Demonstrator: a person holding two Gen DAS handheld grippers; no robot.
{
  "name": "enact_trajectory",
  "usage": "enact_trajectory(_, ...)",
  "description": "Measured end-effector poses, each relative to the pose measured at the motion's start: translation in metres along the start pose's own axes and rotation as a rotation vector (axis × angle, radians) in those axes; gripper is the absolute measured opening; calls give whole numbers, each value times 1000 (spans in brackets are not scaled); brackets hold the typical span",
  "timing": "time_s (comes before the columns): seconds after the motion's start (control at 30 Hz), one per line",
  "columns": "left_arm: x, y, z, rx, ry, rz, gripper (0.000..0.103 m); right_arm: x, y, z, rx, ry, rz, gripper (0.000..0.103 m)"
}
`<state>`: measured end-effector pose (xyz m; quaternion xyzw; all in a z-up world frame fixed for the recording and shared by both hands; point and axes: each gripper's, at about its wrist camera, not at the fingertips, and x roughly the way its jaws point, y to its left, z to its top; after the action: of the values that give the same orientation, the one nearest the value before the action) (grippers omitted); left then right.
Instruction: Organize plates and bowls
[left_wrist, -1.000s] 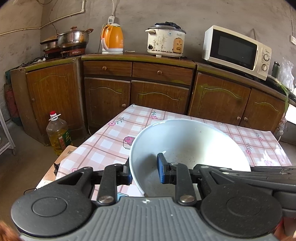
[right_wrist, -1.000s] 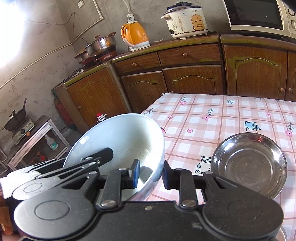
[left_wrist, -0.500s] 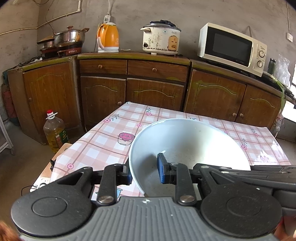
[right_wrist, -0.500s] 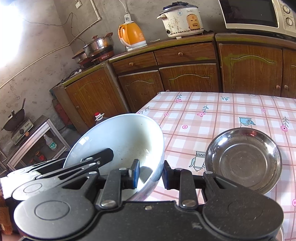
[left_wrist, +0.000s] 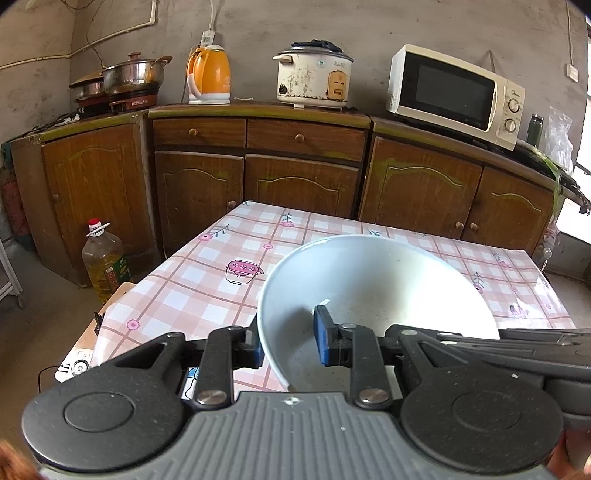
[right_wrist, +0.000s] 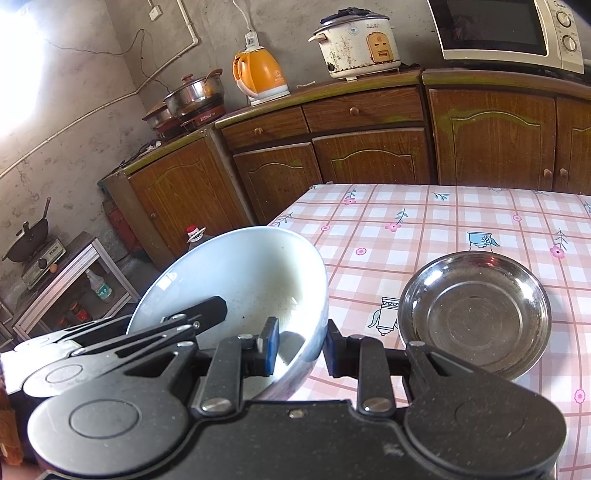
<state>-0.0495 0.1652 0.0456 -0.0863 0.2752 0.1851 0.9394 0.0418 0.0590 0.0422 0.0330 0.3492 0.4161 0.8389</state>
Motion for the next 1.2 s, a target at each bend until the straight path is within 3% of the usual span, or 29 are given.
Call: enact_trajectory(1.2, -11, -22, -14, 27, 14, -62, 26, -33, -20, -18, 18, -13, -36, 32)
